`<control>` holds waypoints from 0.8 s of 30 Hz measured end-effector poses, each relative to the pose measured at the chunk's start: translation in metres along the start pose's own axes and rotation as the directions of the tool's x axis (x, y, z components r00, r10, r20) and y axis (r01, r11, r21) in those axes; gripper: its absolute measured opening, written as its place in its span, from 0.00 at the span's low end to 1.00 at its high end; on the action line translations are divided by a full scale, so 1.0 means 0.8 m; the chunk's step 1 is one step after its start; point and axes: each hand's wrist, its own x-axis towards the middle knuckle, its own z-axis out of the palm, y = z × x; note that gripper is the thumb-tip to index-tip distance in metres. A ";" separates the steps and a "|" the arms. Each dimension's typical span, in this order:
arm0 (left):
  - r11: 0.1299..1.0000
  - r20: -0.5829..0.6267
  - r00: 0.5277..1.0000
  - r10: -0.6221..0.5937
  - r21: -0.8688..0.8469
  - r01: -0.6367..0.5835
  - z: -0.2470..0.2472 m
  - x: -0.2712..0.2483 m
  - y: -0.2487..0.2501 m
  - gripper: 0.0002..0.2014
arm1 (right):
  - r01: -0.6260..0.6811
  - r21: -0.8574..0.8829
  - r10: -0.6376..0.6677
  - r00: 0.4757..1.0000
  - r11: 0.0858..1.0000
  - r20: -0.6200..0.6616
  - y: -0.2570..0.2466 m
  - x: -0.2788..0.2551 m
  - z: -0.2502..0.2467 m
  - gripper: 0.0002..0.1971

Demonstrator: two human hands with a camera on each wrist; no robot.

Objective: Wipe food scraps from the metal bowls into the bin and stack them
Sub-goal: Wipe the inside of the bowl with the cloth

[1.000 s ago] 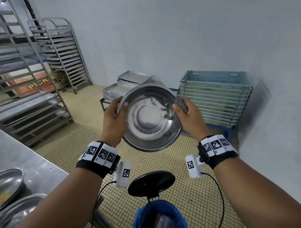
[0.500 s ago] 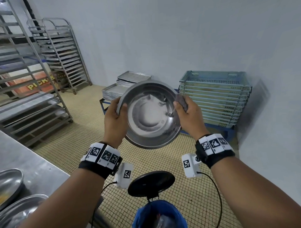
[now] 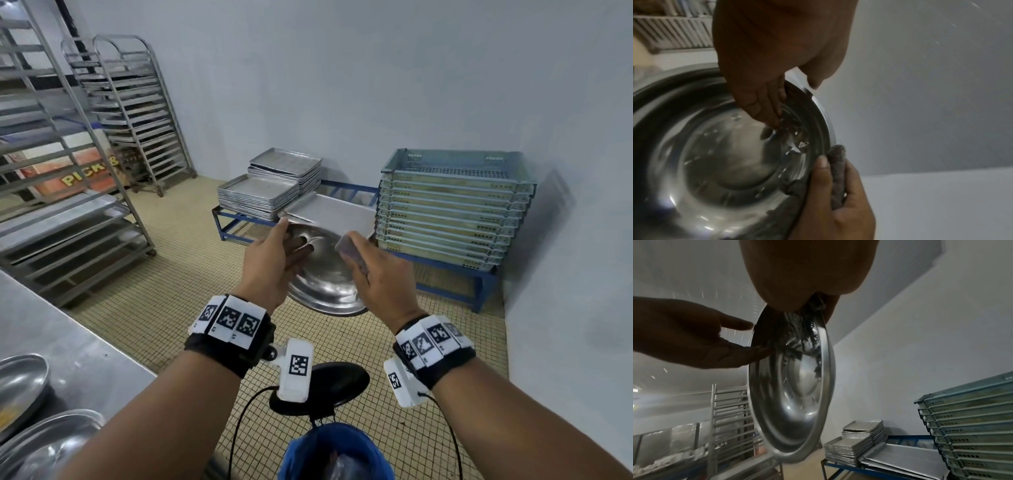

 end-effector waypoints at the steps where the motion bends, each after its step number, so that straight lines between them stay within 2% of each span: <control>1: 0.998 -0.005 1.000 -0.027 -0.065 0.027 0.000 -0.001 0.000 0.12 | 0.039 0.009 -0.039 0.999 0.999 0.015 -0.001 -0.007 0.003 0.17; 4: 0.992 -0.057 0.997 -0.047 -0.123 0.040 -0.007 0.002 -0.004 0.08 | 0.095 0.099 -0.105 0.990 0.991 0.099 -0.005 -0.030 0.006 0.20; 7: 1.000 -0.079 0.997 0.011 0.030 -0.009 -0.026 0.008 -0.012 0.10 | -0.036 0.147 0.017 0.992 0.989 0.127 -0.004 -0.041 0.003 0.19; 11: 0.983 -0.074 0.997 0.037 0.184 -0.023 -0.056 0.006 -0.024 0.10 | -0.196 0.154 0.186 0.980 0.968 0.077 0.010 -0.038 0.006 0.19; 16: 0.917 -0.051 0.998 0.032 0.399 -0.009 -0.082 -0.004 -0.062 0.16 | -0.221 0.077 0.202 0.960 0.972 0.195 -0.012 -0.045 0.029 0.26; 21: 0.911 -0.030 0.999 -0.018 0.411 0.029 -0.101 -0.027 -0.090 0.17 | -0.130 -0.021 0.129 0.926 0.991 0.356 -0.046 -0.105 0.056 0.28; 22: 0.915 -0.054 0.998 -0.026 0.401 0.045 -0.107 -0.028 -0.092 0.17 | -0.149 -0.005 0.141 0.923 0.989 0.358 -0.045 -0.117 0.057 0.28; 24: 0.924 -0.094 0.995 -0.034 0.377 0.067 -0.114 -0.031 -0.094 0.17 | -0.275 0.061 0.244 0.921 0.960 0.305 -0.040 -0.133 0.055 0.24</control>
